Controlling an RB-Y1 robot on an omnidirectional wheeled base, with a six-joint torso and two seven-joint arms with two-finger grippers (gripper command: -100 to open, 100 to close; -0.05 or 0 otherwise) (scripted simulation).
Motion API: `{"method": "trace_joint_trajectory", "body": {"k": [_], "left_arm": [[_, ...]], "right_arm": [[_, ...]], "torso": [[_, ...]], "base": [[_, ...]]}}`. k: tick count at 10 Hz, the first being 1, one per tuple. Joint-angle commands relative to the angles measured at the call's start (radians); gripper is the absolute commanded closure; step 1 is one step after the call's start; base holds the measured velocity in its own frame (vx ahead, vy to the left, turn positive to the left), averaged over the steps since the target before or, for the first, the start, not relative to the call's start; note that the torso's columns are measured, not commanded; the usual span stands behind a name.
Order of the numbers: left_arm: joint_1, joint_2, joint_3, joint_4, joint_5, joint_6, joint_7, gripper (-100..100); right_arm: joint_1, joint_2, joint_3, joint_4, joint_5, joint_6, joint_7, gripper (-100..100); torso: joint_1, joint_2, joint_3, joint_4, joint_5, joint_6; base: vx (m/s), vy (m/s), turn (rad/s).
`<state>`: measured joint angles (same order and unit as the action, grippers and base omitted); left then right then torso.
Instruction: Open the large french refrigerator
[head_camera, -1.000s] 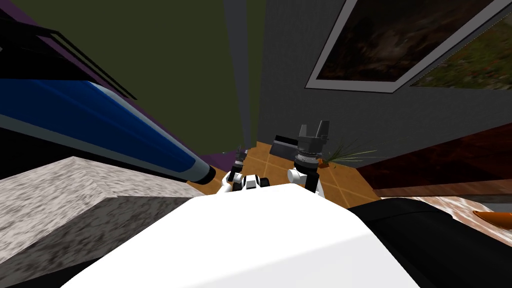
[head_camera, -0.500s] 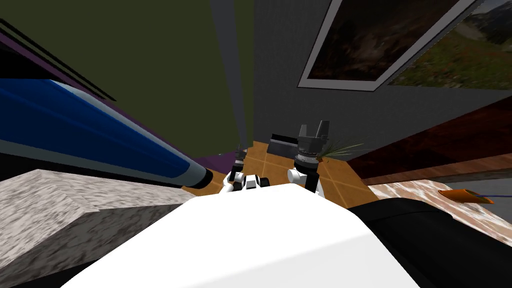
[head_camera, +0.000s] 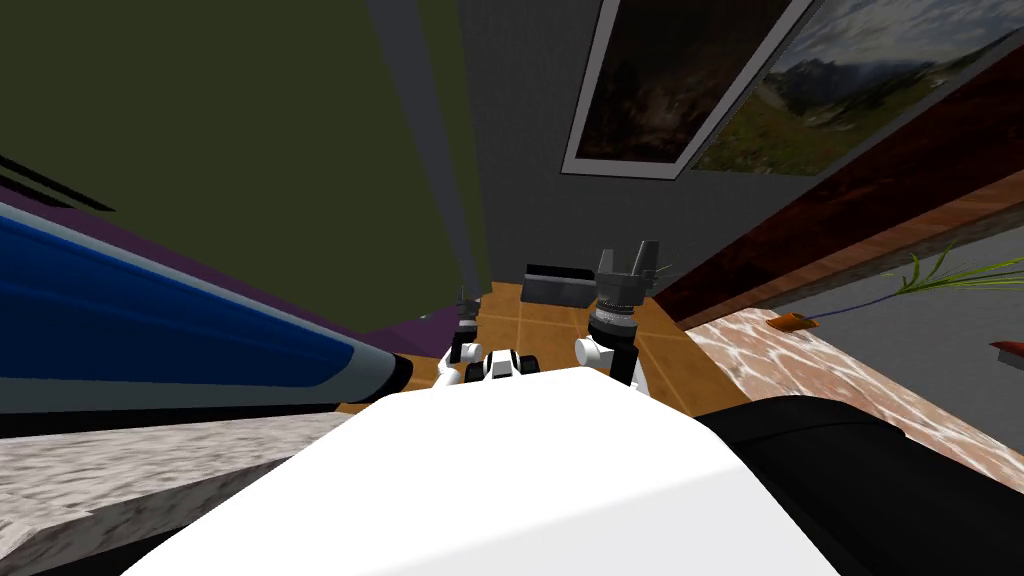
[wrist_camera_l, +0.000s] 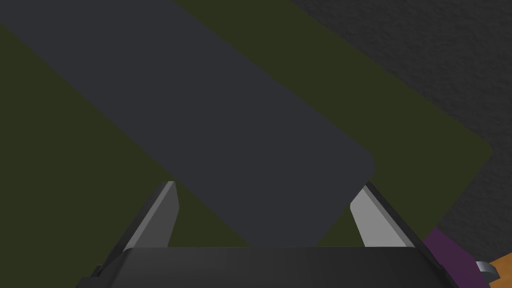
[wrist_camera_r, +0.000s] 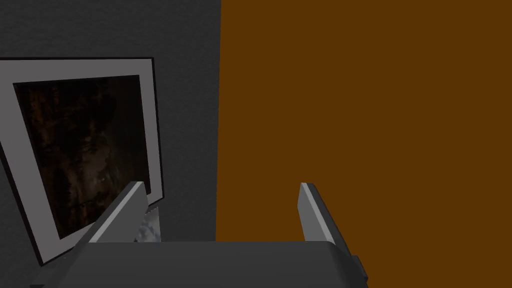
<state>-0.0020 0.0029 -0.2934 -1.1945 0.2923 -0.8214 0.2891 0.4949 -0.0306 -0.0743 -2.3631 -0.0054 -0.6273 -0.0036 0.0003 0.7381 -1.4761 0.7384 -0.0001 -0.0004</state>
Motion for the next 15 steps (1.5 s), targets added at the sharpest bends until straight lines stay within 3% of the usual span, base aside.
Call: {"method": "trace_joint_trajectory", "body": {"k": [1, 4, 5, 6, 8, 9, 14, 15], "left_arm": [[0.006, 0.015, 0.04, -0.025, 0.051, 0.008, -0.044, -100], [0.034, 0.035, 0.105, -0.082, 0.138, 0.02, -0.127, -100], [0.042, 0.034, 0.087, -0.075, 0.118, 0.009, -0.104, -100], [0.025, 0.028, 0.083, -0.063, 0.111, 0.016, -0.099, 100], [0.006, 0.015, 0.04, -0.025, 0.051, 0.008, -0.044, 100], [0.006, 0.015, 0.04, -0.025, 0.051, 0.008, -0.044, 100], [-0.04, -0.018, -0.07, 0.07, -0.098, -0.01, 0.094, 100], [-0.04, -0.018, -0.07, 0.07, -0.098, -0.01, 0.094, 100]], "right_arm": [[0.0, 0.0, 0.0, 0.0, 0.0, 0.0, 0.0, 0], [0.0, 0.0, 0.0, 0.0, 0.0, 0.0, 0.0, 0], [0.0, 0.0, 0.0, 0.0, 0.0, 0.0, 0.0, 0], [0.0, 0.0, 0.0, 0.0, 0.0, 0.0, 0.0, 0], [0.001, 0.0, 0.0, 0.0, 0.0, 0.0, 0.0, 0], [0.001, 0.0, 0.0, 0.0, 0.0, 0.0, 0.0, 0], [0.001, 0.0, 0.0, 0.0, 0.0, 0.0, 0.0, 0], [0.001, 0.0, 0.0, 0.0, 0.0, 0.0, 0.0, 0]], "torso": [[-0.001, 0.0, 0.0, 0.0, 0.0, 0.0], [0.0, 0.0, 0.0, 0.0, 0.0, 0.0], [0.0, 0.0, 0.0, 0.0, 0.0, 0.0], [-0.001, -0.001, 0.0, 0.0, 0.0, -0.001], [0.001, 0.003, 0.002, 0.002, -0.001, -0.004], [0.003, 0.003, 0.002, 0.002, 0.0, -0.004], [0.001, 0.001, 0.001, 0.0, 0.0, -0.001], [0.0, 0.0, 0.0, 0.0, 0.0, -0.001]], "base": [[-0.033, 0.018, -0.369], [-0.039, 0.026, -0.417], [-0.022, 0.014, -0.072], [0.003, -0.012, 0.148], [0.046, -0.025, 0.378], [0.038, -0.022, 0.244], [0.039, -0.028, 0.413], [0.023, -0.028, 0.282]]}}
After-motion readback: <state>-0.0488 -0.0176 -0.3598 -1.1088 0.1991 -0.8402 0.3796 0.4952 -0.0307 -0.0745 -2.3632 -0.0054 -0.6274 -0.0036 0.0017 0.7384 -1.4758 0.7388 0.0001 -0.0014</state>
